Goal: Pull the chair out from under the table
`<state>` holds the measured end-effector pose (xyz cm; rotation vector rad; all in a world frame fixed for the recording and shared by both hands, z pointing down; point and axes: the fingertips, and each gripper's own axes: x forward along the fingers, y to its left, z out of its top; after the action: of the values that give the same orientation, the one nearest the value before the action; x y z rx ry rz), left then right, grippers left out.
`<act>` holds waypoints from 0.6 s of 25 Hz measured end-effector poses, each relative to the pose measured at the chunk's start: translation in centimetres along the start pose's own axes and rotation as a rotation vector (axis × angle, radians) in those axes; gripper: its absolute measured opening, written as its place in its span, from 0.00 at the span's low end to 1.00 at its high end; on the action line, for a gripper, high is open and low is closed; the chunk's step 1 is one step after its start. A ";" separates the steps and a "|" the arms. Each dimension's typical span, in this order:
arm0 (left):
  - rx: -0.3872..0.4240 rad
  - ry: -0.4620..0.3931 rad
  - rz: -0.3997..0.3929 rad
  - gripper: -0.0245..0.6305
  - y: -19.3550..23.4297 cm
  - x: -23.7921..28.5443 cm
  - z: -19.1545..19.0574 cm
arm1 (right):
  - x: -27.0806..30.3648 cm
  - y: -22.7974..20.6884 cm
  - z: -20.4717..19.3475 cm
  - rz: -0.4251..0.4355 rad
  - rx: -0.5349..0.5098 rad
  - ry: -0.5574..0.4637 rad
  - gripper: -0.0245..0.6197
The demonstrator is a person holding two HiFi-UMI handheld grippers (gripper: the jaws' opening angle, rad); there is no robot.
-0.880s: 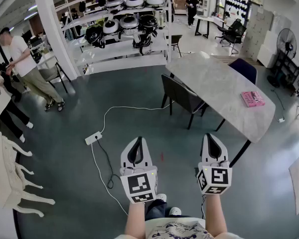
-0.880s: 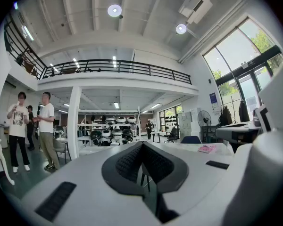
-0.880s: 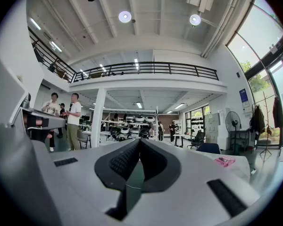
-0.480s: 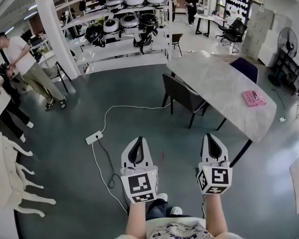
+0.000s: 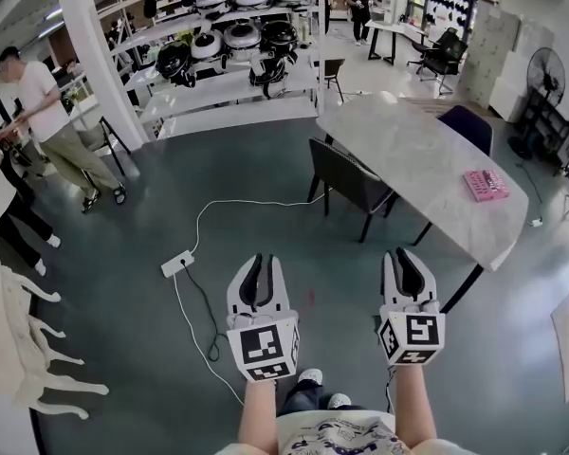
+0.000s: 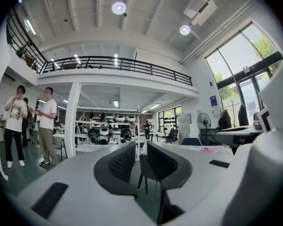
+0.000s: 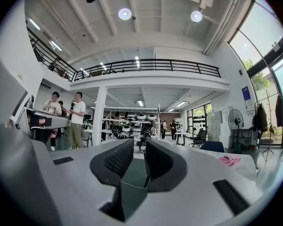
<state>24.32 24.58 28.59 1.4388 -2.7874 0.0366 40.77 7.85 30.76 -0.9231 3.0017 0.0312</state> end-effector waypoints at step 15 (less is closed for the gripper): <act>-0.006 0.009 -0.057 0.36 4.2 6.9 -1.2 | 7.1 2.0 -1.2 -0.006 0.028 0.030 0.35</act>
<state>16.93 21.44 29.78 1.5118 -2.7351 0.0340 33.76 5.47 31.95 -0.9387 3.0185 -0.0252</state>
